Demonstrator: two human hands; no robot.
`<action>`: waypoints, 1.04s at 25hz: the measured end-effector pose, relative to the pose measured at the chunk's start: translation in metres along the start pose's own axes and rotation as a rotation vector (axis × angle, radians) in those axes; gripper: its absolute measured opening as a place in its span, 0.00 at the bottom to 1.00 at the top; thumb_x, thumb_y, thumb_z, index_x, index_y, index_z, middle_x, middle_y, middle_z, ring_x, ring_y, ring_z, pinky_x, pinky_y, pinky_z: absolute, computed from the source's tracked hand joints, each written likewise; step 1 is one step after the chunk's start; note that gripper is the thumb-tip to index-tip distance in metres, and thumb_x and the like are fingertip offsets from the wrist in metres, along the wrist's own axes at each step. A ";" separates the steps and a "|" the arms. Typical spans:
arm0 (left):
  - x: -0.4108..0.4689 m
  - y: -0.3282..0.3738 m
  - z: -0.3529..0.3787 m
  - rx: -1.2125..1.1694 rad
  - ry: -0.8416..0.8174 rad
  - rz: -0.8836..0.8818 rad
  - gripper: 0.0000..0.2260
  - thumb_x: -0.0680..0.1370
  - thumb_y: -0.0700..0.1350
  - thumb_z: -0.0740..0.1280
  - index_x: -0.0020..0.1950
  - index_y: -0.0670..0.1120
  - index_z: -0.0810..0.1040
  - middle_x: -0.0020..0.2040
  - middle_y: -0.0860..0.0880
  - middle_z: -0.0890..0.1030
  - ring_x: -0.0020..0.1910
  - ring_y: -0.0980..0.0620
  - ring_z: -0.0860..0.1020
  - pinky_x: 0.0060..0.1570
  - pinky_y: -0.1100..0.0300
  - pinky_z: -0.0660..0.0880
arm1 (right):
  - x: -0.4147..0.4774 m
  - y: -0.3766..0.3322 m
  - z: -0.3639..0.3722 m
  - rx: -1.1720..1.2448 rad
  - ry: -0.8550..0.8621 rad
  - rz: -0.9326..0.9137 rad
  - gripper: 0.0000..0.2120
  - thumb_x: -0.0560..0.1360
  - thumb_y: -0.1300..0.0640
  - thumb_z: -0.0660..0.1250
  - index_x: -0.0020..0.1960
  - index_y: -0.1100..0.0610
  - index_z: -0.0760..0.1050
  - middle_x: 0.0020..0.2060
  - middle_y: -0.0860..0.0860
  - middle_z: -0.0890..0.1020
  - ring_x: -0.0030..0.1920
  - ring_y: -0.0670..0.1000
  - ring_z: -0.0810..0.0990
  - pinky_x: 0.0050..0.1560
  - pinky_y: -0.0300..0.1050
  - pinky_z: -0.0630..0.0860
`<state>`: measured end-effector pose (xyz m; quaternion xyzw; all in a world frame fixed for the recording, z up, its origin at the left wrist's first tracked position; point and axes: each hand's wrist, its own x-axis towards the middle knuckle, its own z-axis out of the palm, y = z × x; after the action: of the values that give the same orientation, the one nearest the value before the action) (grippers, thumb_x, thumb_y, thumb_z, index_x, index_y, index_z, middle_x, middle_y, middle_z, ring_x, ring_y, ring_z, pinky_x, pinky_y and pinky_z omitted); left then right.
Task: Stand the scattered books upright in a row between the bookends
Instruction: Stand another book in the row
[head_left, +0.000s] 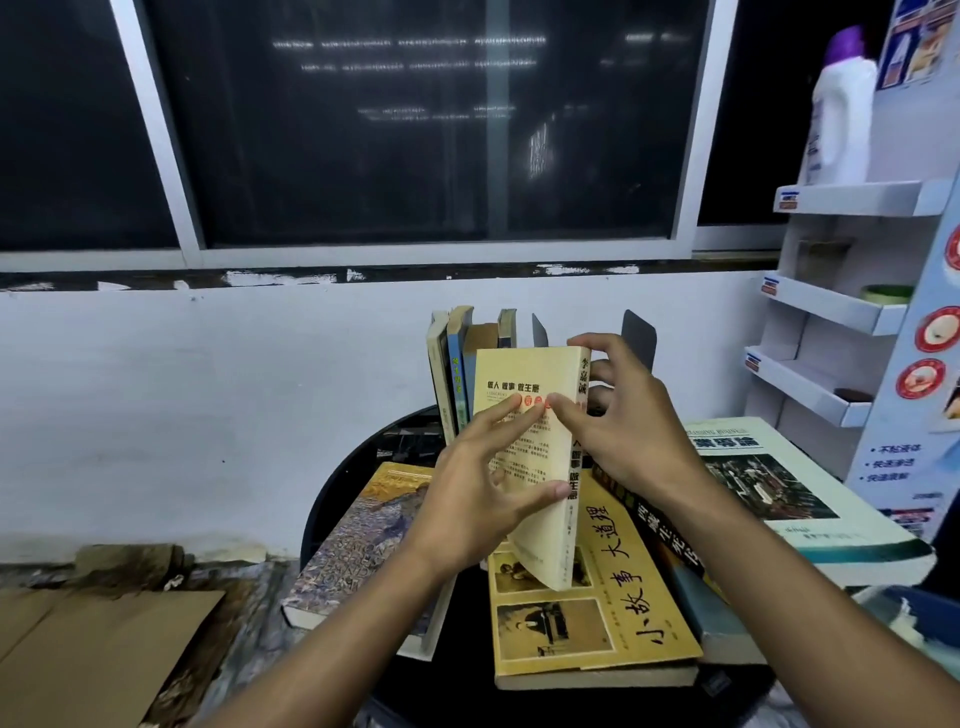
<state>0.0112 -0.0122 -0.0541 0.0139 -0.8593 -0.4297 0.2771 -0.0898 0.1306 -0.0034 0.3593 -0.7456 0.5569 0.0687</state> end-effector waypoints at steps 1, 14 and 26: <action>0.000 0.000 0.003 0.006 -0.004 -0.002 0.36 0.67 0.60 0.77 0.74 0.65 0.69 0.75 0.67 0.64 0.76 0.64 0.60 0.69 0.44 0.73 | -0.001 0.000 -0.002 -0.022 0.016 -0.007 0.24 0.76 0.58 0.74 0.66 0.45 0.68 0.54 0.47 0.83 0.46 0.44 0.85 0.43 0.52 0.85; 0.063 -0.004 -0.001 0.211 0.159 0.077 0.30 0.76 0.56 0.73 0.76 0.59 0.68 0.78 0.59 0.65 0.77 0.59 0.62 0.76 0.47 0.63 | 0.017 -0.018 -0.026 -0.226 0.185 -0.125 0.21 0.75 0.62 0.73 0.63 0.51 0.69 0.44 0.45 0.79 0.40 0.35 0.78 0.35 0.27 0.76; 0.152 -0.050 -0.010 0.632 0.185 -0.108 0.25 0.77 0.45 0.73 0.72 0.61 0.73 0.82 0.51 0.52 0.79 0.33 0.41 0.67 0.20 0.48 | 0.055 -0.001 -0.007 -0.285 0.185 -0.135 0.22 0.77 0.61 0.72 0.66 0.51 0.66 0.45 0.45 0.76 0.37 0.38 0.77 0.29 0.29 0.74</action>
<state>-0.1235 -0.0906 -0.0160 0.1836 -0.9192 -0.1531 0.3128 -0.1318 0.1113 0.0279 0.3421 -0.7818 0.4703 0.2246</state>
